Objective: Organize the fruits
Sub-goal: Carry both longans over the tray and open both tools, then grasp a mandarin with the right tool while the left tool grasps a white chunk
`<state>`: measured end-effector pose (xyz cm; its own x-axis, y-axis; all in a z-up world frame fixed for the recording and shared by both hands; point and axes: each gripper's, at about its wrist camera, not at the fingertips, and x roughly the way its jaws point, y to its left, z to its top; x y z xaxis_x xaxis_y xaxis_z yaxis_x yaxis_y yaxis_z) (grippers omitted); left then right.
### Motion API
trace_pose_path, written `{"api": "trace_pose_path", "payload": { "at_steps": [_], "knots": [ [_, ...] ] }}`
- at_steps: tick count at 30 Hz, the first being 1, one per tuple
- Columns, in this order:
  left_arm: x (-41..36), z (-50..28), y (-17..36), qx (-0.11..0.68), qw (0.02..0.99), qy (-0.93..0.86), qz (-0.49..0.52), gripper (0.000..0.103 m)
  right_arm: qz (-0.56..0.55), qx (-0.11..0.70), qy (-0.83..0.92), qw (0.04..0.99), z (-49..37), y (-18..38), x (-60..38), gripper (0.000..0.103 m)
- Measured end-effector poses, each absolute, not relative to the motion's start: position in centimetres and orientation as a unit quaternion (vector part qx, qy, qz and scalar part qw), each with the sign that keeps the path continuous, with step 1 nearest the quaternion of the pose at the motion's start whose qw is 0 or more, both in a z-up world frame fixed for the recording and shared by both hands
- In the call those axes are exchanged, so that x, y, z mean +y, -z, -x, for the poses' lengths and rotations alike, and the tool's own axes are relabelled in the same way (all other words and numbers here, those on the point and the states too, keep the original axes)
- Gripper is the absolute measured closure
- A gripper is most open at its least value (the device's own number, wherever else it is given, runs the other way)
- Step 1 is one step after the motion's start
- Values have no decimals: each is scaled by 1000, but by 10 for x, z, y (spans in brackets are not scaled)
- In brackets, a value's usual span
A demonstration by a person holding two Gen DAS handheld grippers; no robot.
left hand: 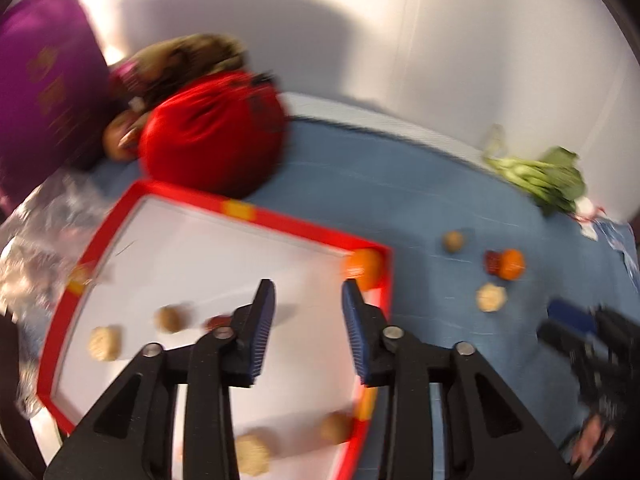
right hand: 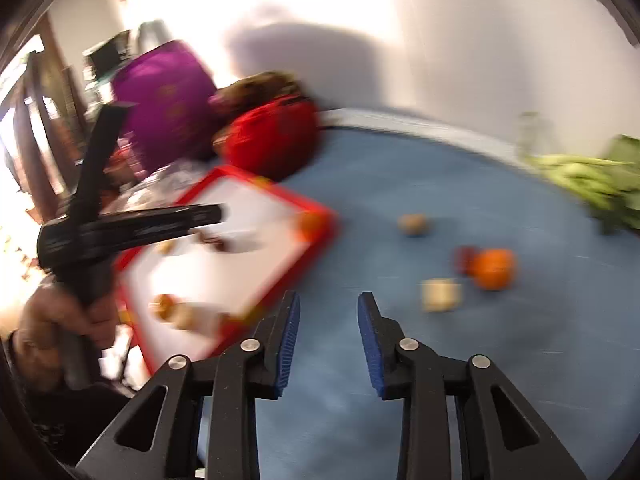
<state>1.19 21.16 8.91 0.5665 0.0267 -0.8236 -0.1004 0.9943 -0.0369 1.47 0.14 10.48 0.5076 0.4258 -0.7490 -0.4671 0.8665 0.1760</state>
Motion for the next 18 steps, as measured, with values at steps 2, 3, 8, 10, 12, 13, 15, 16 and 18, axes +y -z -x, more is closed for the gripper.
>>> {"api": "trace_pose_path", "payload": {
  "at_steps": [2,3,8,10,12,13,15,16,18],
  "knots": [
    [179,-18,-89,460,888,-1,1,38,32,425,-216,878,-25,-104,-28,66],
    [164,-20,-87,457,889,10,-16,35,39,427,-200,881,-31,-102,-39,66],
    [112,-33,-71,474,876,59,-69,33,26,452,-183,873,-66,-83,-57,65],
    [100,-34,-64,483,870,64,-80,33,35,467,-184,864,-80,-73,-52,61],
    [96,-35,-59,490,865,69,-87,33,41,478,-184,858,-90,-65,-48,60],
    [94,-36,-58,490,864,72,-88,33,43,477,-181,859,-95,-61,-46,60],
    [90,-35,-58,490,863,81,-89,33,40,476,-170,862,-106,-57,-43,60],
    [89,-35,-57,492,862,85,-89,33,38,482,-170,859,-112,-52,-42,60],
    [85,-36,-54,495,859,92,-91,33,34,494,-171,852,-121,-45,-42,61]
  ]
}}
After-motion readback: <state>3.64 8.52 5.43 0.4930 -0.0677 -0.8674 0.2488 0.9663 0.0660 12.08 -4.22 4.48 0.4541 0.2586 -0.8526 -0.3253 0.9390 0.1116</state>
